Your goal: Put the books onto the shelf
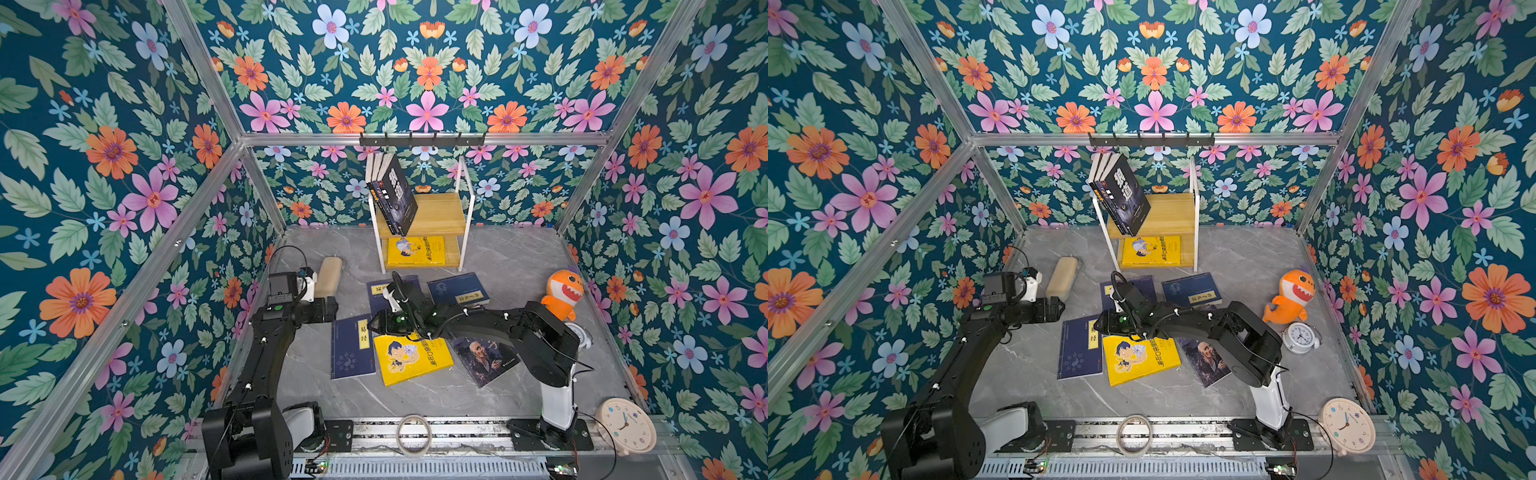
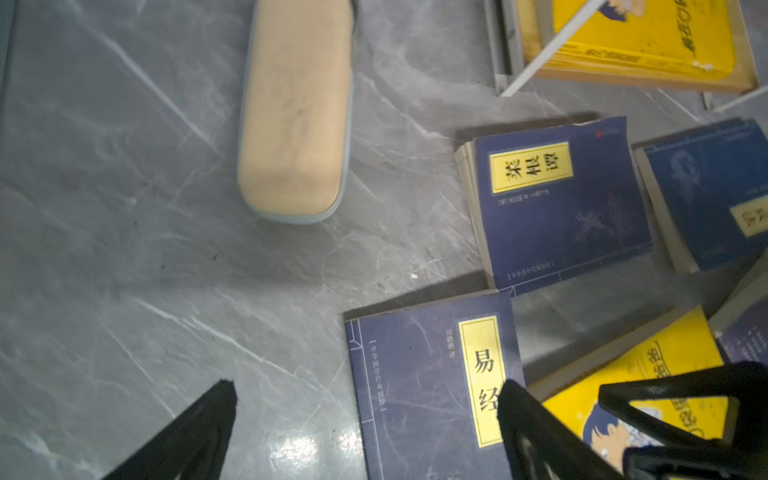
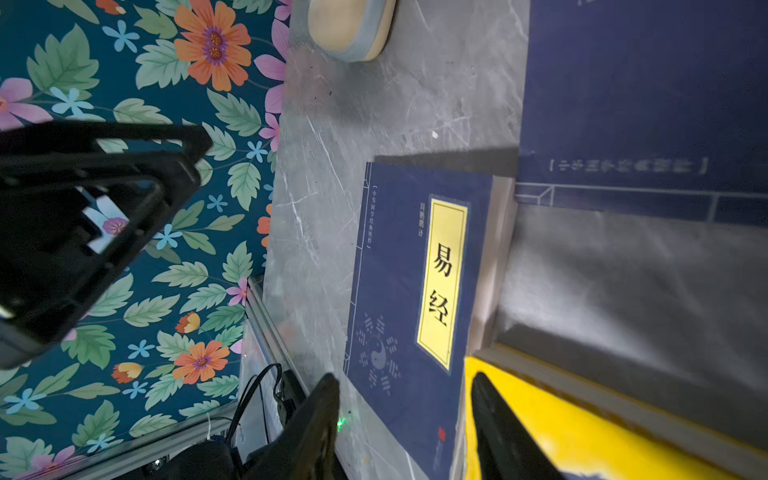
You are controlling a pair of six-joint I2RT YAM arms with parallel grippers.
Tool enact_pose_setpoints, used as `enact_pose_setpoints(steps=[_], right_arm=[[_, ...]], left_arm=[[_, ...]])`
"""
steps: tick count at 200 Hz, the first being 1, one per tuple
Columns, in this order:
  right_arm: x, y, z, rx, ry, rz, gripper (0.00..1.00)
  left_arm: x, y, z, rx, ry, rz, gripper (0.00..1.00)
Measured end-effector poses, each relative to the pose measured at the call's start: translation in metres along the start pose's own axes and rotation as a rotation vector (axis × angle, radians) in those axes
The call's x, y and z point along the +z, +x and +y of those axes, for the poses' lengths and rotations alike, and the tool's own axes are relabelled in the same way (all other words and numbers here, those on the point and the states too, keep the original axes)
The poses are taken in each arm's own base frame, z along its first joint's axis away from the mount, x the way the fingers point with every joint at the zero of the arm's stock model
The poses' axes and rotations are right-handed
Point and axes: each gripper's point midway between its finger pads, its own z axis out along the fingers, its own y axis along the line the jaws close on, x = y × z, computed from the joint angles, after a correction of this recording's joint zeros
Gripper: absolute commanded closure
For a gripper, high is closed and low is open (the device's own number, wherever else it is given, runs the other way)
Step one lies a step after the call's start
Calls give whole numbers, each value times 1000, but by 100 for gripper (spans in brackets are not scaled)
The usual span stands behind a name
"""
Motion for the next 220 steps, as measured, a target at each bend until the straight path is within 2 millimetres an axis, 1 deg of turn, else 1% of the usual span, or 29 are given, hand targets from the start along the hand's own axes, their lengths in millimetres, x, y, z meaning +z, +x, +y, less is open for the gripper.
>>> enact_pose_setpoints(steps=[27, 39, 54, 76, 91, 126, 169, 194, 220], right_arm=[[14, -5, -14, 29, 51, 27, 49], [18, -4, -20, 40, 75, 41, 49], [24, -4, -20, 42, 83, 55, 49], [35, -6, -20, 36, 89, 76, 49], [40, -5, -22, 41, 92, 91, 49], [50, 0, -27, 52, 98, 124, 50], [64, 5, -23, 58, 76, 150, 51], [66, 6, -22, 65, 71, 158, 51], [69, 4, -20, 67, 63, 160, 52]], left_arm=[[11, 11, -4, -112, 65, 25, 1], [17, 15, 2, -160, 59, 41, 1], [27, 21, 10, -223, 50, 64, 1], [42, 39, 23, -351, 68, 118, 4], [49, 50, 28, -434, 90, 149, 5], [59, 65, 20, -513, 163, 185, 11], [69, 59, 7, -565, 289, 178, 16], [71, 57, 5, -576, 311, 174, 22], [71, 55, 8, -580, 294, 158, 30]])
